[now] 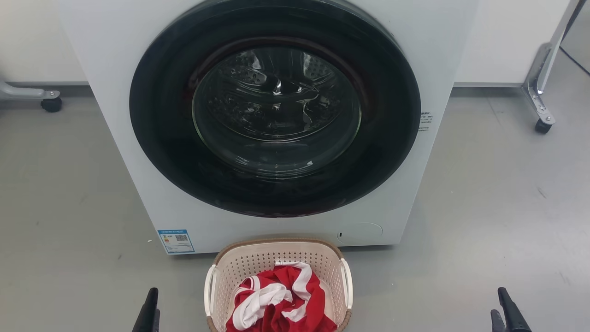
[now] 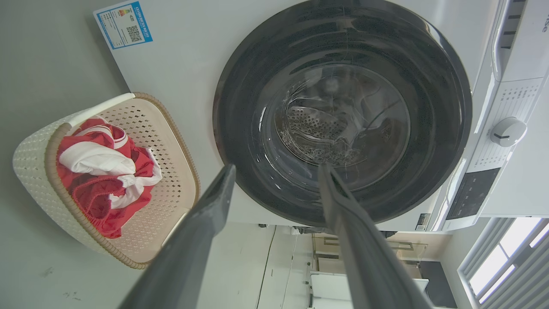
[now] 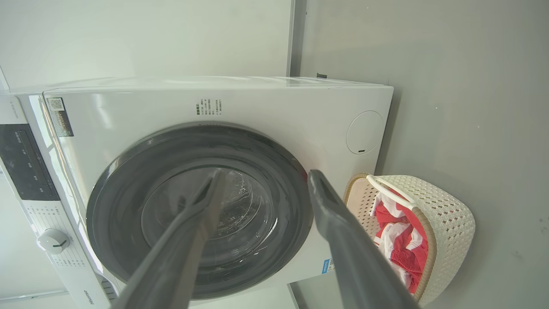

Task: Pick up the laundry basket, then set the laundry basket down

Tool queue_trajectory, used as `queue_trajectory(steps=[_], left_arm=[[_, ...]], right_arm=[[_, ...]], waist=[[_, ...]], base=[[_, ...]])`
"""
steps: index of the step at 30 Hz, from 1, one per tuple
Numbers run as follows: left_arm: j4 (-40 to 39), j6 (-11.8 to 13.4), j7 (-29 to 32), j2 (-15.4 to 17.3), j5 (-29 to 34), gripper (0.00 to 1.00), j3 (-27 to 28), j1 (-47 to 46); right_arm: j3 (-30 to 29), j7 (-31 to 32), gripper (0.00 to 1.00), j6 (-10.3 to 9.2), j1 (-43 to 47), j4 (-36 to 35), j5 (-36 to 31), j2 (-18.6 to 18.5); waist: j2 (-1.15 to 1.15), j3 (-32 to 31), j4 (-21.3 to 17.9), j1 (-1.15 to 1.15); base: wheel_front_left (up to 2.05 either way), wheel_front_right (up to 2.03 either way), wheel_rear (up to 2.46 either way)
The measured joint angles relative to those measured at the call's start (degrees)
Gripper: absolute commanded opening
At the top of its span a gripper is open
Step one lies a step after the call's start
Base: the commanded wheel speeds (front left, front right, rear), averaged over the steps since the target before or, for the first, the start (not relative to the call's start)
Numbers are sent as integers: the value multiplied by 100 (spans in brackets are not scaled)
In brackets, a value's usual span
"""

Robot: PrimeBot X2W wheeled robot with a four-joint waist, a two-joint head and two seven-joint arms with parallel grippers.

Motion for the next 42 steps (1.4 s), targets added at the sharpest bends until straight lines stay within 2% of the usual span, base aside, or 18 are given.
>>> queue_trajectory(steps=[4,15,28,42], left_arm=[[-52,58,-55,1,135,100,-57,1],[-301,244,-279,12,1211,100,-371,2],[-530,486,-561,166,2900,100,-842,3],[-598,730,-864,313,4377,100,-1235,59]], right_arm=[[67,-55,100,-63,0,-34,-200,-1],[426,-291,100,-256,3,-180,-1141,-10],[1047,-580,100,-485,4,-345,-2688,-162],[1497,-880,100,-689,65,-442,-4054,-232]], waist=[[0,-2,-1,0],[0,-5,-3,0],[0,14,-8,0],[0,46,-22,0]], base=[[0,0,0],[0,0,0],[0,0,0],[0,0,0]])
